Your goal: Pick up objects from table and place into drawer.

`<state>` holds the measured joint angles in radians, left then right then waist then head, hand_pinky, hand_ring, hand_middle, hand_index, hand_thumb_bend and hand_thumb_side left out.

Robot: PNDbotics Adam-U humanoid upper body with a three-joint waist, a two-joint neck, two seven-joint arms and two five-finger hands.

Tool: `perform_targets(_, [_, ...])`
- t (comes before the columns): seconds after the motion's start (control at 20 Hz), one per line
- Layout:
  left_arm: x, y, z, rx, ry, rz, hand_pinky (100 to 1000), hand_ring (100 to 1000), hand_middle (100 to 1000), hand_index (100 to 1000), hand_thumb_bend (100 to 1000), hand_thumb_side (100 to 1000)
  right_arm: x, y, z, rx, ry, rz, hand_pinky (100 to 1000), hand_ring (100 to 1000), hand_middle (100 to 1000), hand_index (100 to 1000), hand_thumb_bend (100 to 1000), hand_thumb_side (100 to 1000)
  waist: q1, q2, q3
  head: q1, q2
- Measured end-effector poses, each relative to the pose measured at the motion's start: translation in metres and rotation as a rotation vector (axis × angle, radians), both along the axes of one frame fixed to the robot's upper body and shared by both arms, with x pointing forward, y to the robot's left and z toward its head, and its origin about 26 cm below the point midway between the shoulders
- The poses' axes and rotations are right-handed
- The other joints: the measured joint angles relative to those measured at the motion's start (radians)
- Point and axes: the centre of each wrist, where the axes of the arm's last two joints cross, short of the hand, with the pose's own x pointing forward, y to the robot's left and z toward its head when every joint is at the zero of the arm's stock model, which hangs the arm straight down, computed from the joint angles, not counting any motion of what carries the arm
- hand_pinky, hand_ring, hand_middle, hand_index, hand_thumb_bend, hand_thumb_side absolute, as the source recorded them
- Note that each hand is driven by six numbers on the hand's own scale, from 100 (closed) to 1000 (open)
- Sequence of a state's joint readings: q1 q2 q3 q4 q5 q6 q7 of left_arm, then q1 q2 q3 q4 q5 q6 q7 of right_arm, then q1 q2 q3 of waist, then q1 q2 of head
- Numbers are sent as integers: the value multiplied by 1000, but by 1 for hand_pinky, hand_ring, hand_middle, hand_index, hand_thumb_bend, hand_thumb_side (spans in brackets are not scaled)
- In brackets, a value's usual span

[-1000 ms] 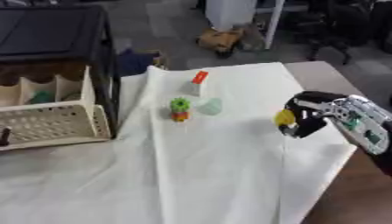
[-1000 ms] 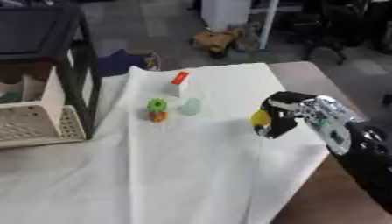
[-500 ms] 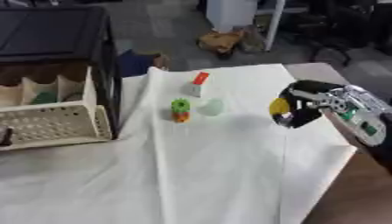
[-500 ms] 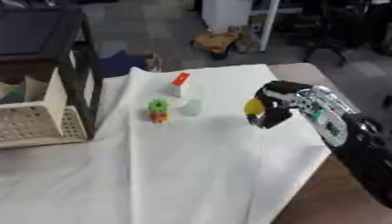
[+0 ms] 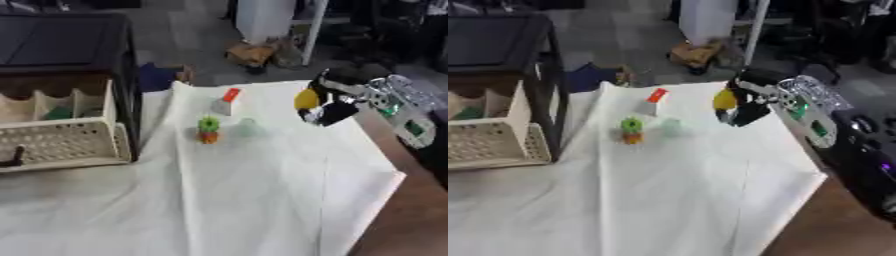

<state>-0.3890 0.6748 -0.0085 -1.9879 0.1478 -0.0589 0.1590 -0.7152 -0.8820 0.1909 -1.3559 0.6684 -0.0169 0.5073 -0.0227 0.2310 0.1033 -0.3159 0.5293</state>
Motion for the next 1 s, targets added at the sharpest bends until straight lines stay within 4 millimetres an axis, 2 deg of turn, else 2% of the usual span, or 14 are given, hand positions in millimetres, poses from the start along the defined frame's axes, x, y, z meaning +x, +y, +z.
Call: perform_targets(1.0, [0, -1, 2, -7, 20, -13, 325, 338, 357, 576, 100, 1000, 15, 74, 56, 10, -143, 207, 532, 594, 458, 649, 228, 621, -21, -25, 8, 8, 16])
